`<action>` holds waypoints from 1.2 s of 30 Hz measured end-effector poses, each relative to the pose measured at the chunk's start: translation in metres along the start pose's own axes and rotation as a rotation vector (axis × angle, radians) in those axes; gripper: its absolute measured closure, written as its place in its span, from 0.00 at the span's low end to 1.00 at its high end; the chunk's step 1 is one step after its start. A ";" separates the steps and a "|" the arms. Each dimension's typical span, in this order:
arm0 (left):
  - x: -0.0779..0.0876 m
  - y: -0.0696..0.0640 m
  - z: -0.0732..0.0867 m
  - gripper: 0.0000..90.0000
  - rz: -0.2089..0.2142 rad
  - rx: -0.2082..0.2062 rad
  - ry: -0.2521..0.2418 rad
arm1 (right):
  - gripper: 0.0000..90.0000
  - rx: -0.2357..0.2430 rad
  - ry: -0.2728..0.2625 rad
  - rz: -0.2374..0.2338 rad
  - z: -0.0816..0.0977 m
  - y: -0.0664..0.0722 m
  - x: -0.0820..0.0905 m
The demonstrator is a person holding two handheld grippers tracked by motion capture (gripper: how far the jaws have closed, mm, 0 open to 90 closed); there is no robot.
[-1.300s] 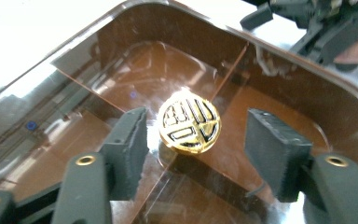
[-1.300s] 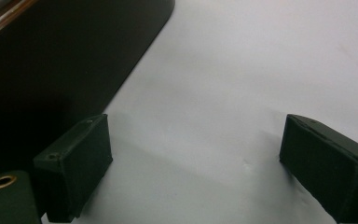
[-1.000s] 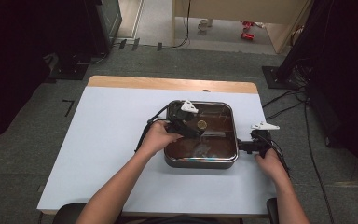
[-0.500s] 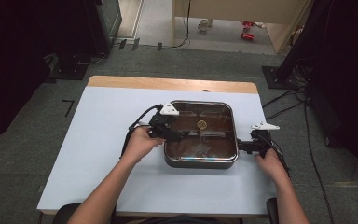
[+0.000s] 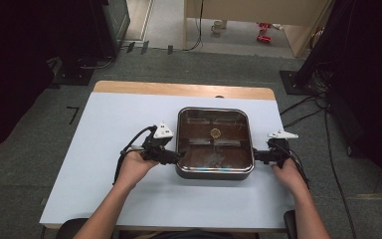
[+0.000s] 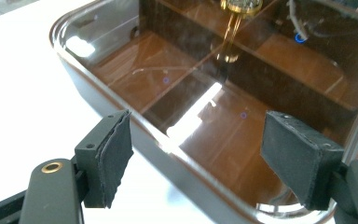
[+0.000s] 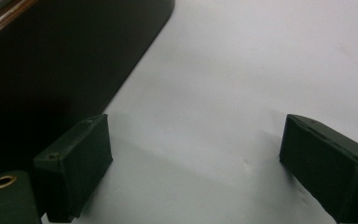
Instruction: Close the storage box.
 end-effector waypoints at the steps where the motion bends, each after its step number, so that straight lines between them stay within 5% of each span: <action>1: 0.003 0.000 0.006 0.28 -0.010 -0.001 -0.001 | 0.09 0.001 0.000 0.000 0.000 0.000 0.000; 12: 0.015 0.000 0.032 0.27 -0.048 -0.022 -0.019 | 0.09 0.001 0.000 -0.001 0.000 0.000 0.000; 18: 0.019 -0.001 0.046 0.27 -0.060 0.005 -0.026 | 0.09 0.001 0.000 0.000 0.000 0.000 0.000; 26: 0.017 -0.004 0.069 0.25 -0.103 0.032 0.011 | 0.09 0.000 0.000 -0.001 0.000 0.000 0.000; 36: 0.013 0.012 0.092 0.25 -0.153 0.084 0.071 | 0.09 0.000 0.000 -0.001 0.000 0.000 0.000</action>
Point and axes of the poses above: each handheld gripper's, and its own axes: x roughly backward along the jaws, z roughly out of its underside, y roughly to its left, the point moved 9 cm from there along -x, roughly forward along the jaws, and after that the axes turned 3 degrees about -x, right-handed, at the moved point
